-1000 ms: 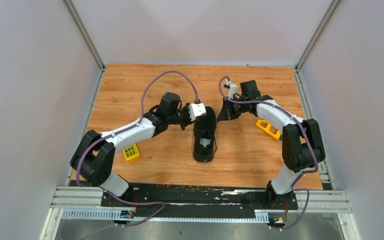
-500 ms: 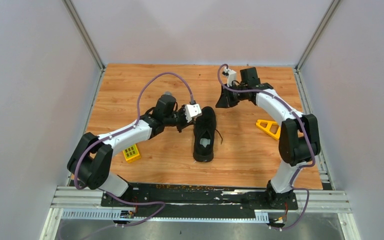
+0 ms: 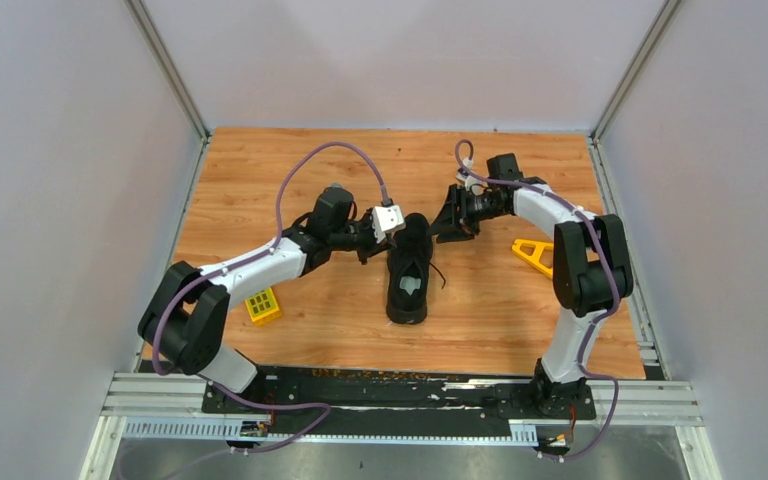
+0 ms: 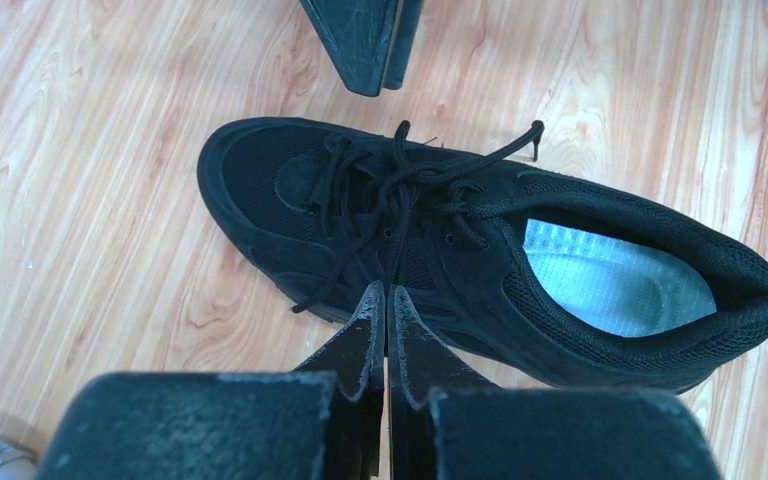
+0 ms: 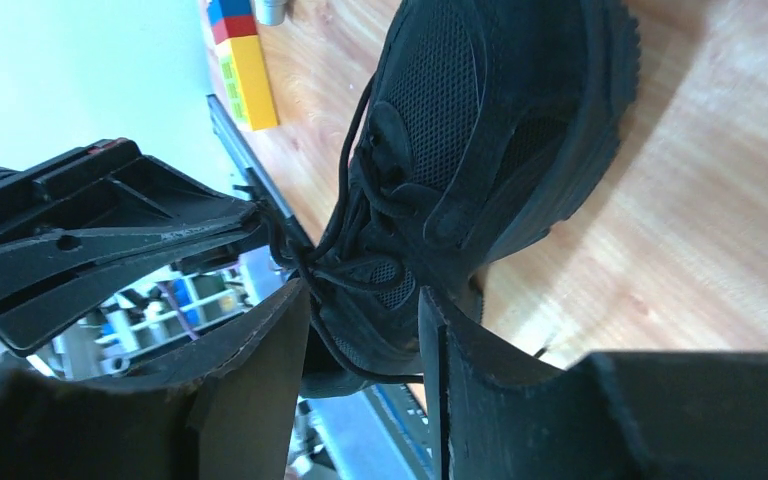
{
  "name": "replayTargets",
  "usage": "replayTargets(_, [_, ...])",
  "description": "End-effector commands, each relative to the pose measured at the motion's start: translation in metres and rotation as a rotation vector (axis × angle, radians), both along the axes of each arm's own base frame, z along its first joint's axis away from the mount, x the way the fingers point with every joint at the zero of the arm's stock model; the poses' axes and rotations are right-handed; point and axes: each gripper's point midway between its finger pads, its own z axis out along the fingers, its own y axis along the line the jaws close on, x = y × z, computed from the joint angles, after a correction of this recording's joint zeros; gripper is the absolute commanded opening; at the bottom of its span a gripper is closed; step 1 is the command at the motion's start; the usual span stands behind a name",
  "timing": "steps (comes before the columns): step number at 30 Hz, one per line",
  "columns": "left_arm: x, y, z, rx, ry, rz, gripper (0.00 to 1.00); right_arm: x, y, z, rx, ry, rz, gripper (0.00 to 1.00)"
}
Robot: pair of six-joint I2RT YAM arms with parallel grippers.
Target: Tie the shoes
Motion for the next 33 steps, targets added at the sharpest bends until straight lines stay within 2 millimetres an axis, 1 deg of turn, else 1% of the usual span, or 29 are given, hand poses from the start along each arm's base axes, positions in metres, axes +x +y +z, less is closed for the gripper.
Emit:
replayTargets(1, [0.007, -0.009, 0.020, -0.053, -0.023, -0.016, 0.00, -0.011, 0.009, 0.009, 0.103, 0.174, -0.059, 0.46])
replayTargets(4, [0.006, -0.009, 0.018, -0.046, -0.024, -0.021, 0.00, -0.019, 0.011, 0.002, 0.128, 0.260, -0.080, 0.47])
replayTargets(6, [0.006, -0.009, 0.019, -0.043, -0.029, -0.023, 0.00, -0.020, 0.012, 0.000, 0.134, 0.283, -0.084, 0.48])
replayTargets(8, [0.006, -0.008, 0.018, -0.039, -0.029, -0.025, 0.00, -0.018, 0.013, -0.001, 0.137, 0.297, -0.089, 0.48])
replayTargets(12, [0.005, -0.008, 0.018, -0.039, -0.027, -0.024, 0.00, -0.012, 0.016, -0.002, 0.156, 0.319, -0.102, 0.43])
replayTargets(22, [0.003, -0.007, 0.019, -0.036, -0.025, -0.027, 0.00, -0.006, 0.021, -0.013, 0.201, 0.406, -0.125, 0.45])
replayTargets(27, [0.003, -0.007, 0.018, -0.035, -0.023, -0.028, 0.00, 0.000, 0.023, -0.010, 0.221, 0.404, -0.126, 0.37])
replayTargets(30, [0.003, -0.007, 0.018, -0.036, -0.022, -0.028, 0.00, 0.001, 0.024, -0.009, 0.228, 0.398, -0.119, 0.31])
replayTargets(33, [0.003, -0.007, 0.018, -0.035, -0.023, -0.030, 0.00, 0.001, 0.024, -0.007, 0.231, 0.389, -0.114, 0.32])
